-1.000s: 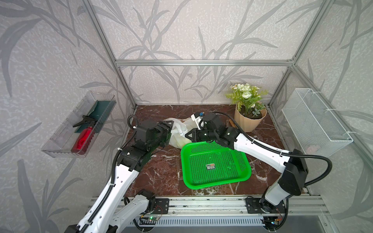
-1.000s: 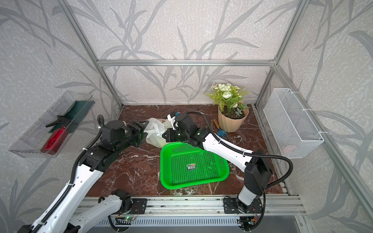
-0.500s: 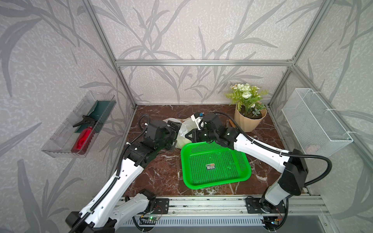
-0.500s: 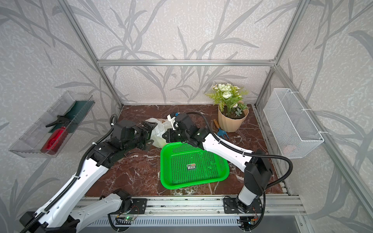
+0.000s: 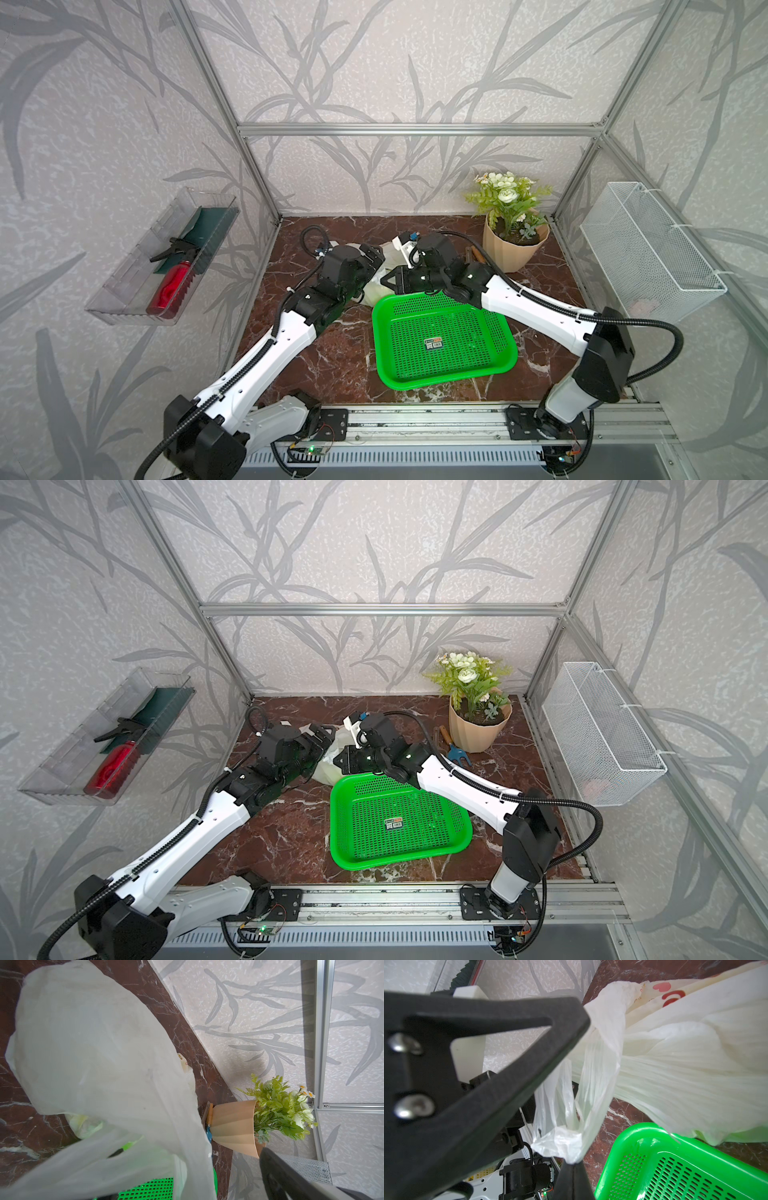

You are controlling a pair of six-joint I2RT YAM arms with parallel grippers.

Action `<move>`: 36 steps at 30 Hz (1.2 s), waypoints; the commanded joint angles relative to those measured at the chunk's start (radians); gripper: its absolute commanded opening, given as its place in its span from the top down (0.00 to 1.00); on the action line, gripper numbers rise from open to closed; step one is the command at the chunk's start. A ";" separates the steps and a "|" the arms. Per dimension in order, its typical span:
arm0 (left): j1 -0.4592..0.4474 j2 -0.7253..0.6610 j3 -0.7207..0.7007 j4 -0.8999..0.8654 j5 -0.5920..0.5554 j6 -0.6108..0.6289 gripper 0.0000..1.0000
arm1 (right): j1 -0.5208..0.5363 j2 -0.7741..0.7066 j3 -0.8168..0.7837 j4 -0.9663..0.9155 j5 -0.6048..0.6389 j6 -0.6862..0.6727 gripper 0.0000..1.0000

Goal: Place the banana into a plastic bag & tie a knot
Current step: Cross the plastic bag at the center of the board.

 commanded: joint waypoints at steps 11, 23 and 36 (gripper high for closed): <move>0.061 0.064 0.062 0.037 0.041 0.081 0.12 | -0.002 -0.035 -0.025 -0.018 -0.026 -0.028 1.00; 0.089 0.096 0.145 -0.123 0.194 0.049 0.28 | 0.000 -0.029 -0.025 -0.033 -0.043 -0.057 1.00; 0.091 0.152 0.241 -0.303 0.278 0.050 0.42 | 0.023 -0.052 -0.029 -0.098 -0.037 -0.164 1.00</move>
